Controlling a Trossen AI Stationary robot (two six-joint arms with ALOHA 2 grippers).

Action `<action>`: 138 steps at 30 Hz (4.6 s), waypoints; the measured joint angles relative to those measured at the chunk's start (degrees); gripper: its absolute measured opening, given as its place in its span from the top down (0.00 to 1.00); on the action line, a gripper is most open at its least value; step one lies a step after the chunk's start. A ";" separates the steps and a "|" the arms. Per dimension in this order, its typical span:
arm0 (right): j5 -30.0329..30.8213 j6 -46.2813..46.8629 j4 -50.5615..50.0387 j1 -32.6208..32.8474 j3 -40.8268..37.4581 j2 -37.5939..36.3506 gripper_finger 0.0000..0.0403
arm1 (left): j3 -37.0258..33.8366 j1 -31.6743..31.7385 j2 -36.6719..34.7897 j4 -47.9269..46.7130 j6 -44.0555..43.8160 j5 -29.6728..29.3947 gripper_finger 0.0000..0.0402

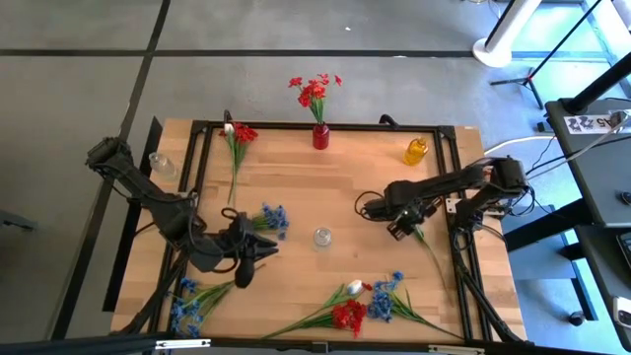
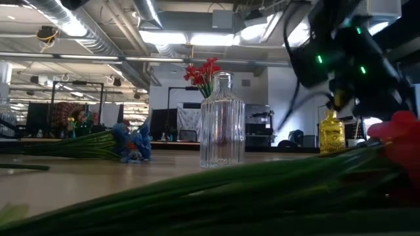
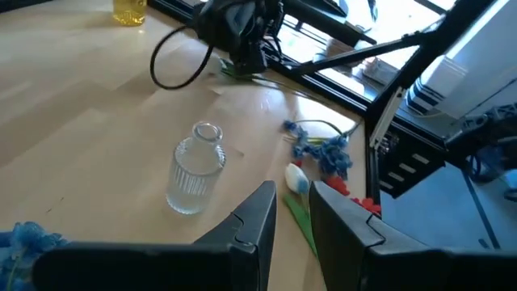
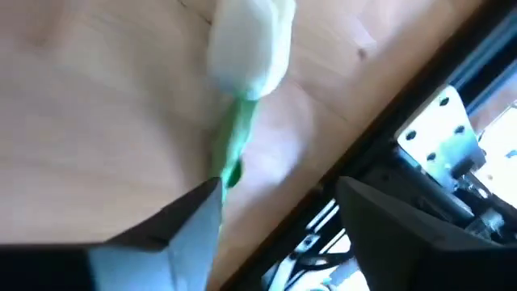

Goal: Sort flowers into vase by color
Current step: Put the bottom red flower into the red vase

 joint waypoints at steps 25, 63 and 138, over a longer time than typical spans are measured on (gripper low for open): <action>28.27 65.29 66.27 43.68 21.10 10.52 0.26 | -0.01 0.04 -0.04 5.38 -7.70 -1.99 0.82; 1.55 72.86 50.46 33.08 21.27 23.04 0.68 | -0.01 -0.81 -0.04 4.63 5.53 5.77 0.82; 9.07 -0.71 30.62 -5.92 18.39 17.34 0.48 | 0.01 28.06 -13.35 6.12 13.19 17.21 0.82</action>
